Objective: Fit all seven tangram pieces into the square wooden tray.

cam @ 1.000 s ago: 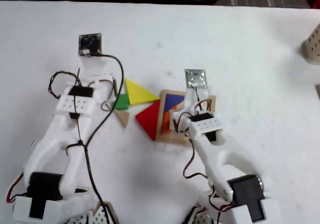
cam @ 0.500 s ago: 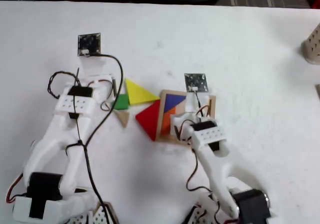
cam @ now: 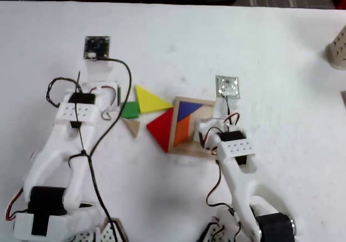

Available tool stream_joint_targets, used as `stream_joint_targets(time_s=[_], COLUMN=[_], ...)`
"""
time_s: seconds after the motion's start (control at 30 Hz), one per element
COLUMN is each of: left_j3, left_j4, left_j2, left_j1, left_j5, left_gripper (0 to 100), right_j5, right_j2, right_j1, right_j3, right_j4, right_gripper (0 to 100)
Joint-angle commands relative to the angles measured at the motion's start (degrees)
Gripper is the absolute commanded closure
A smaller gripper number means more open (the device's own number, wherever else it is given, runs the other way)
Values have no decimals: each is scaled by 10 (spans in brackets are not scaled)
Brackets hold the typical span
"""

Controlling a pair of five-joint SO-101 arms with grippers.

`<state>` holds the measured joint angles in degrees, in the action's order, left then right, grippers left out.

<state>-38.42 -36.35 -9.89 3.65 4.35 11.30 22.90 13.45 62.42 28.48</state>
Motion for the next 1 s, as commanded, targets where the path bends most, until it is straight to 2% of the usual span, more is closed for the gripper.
stream_joint_targets(time_s=[0.0, 0.1, 0.23, 0.4, 0.67, 0.97], left_j3=[-8, -40, -44, -20, 173, 220], left_j4=[52, 90, 86, 74, -52, -58], left_j2=[-2, -2, -2, 24, 198, 245], left_j1=[13, 15, 35, 43, 53, 50], left_j5=[-175, -215, -215, -220, -279, -339], left_gripper=[969, 881, 731, 767, 759, 759], right_j5=[1, 1, 1, 1, 1, 1], right_j2=[22, 22, 22, 22, 22, 22], right_j1=[-7, -6, -7, -7, -7, -2], right_j3=[-3, -3, -3, -2, -2, 4], right_j4=[5, 5, 10, 13, 14, 10], right_gripper=[981, 981, 981, 981, 982, 982])
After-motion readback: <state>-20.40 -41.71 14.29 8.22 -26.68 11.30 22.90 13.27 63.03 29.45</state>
